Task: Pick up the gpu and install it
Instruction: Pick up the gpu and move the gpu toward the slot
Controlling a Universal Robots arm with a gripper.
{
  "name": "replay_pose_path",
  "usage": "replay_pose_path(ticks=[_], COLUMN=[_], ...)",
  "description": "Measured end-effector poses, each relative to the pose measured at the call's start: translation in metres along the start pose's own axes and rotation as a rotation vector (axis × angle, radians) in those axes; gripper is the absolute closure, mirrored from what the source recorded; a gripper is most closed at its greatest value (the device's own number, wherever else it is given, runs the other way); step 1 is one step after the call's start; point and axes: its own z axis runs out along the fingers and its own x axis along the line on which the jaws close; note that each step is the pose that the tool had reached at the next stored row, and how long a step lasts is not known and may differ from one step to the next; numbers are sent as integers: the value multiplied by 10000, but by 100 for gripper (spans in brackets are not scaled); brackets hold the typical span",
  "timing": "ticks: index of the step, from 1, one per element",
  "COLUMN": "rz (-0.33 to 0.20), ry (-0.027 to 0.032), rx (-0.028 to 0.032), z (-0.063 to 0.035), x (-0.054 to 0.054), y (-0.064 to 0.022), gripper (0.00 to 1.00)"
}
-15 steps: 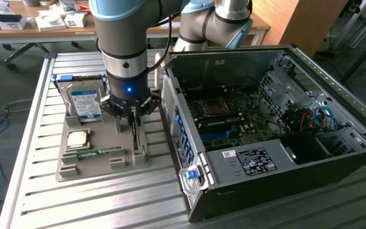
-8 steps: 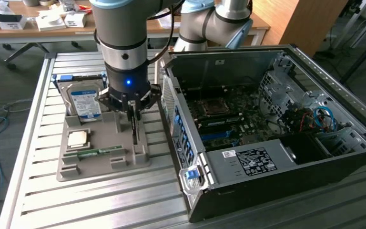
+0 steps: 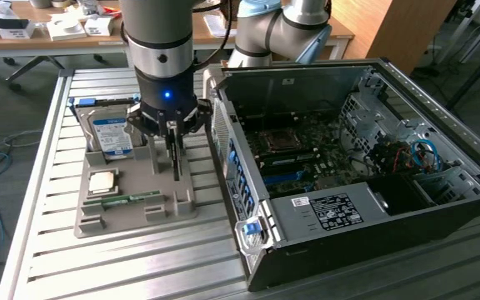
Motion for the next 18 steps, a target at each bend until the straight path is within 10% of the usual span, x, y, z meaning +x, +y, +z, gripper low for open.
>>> replay_pose_path(ticks=[18], rz=[5], ry=[9], rx=[-148], z=[-514], x=[-11], y=[81], gripper=[74])
